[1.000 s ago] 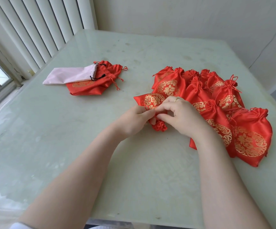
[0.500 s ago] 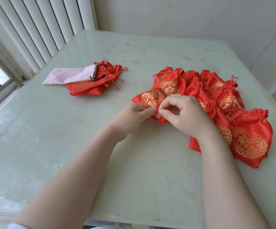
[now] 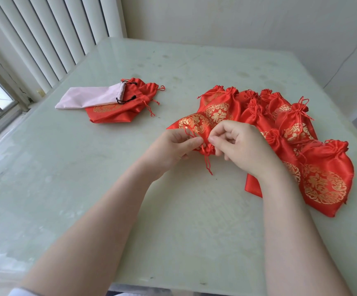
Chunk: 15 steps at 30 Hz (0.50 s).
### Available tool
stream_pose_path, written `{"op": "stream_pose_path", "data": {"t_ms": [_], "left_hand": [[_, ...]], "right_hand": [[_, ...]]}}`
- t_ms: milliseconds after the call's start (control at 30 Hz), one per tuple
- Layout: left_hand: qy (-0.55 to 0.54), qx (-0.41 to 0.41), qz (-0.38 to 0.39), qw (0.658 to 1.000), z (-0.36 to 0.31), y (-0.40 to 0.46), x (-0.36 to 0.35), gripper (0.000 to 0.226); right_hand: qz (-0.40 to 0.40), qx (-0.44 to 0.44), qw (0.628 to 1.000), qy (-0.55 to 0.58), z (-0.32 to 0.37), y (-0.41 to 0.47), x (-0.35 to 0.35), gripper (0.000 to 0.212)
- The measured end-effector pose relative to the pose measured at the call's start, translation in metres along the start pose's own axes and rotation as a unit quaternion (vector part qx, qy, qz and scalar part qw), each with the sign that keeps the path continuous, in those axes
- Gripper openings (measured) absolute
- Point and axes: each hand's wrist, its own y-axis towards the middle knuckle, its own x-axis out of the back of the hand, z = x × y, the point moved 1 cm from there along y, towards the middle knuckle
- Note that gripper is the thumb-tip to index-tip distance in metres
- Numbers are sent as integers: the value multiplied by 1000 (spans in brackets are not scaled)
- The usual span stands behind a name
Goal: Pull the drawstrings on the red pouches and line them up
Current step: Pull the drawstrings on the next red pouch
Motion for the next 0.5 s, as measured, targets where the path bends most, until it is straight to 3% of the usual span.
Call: {"op": "stream_pose_path", "data": {"t_ms": [500], "left_hand": [[107,5,5,994,3,0,0,15]], "right_hand": [[40,-57,994,-81,-1,1,-9,9]]}}
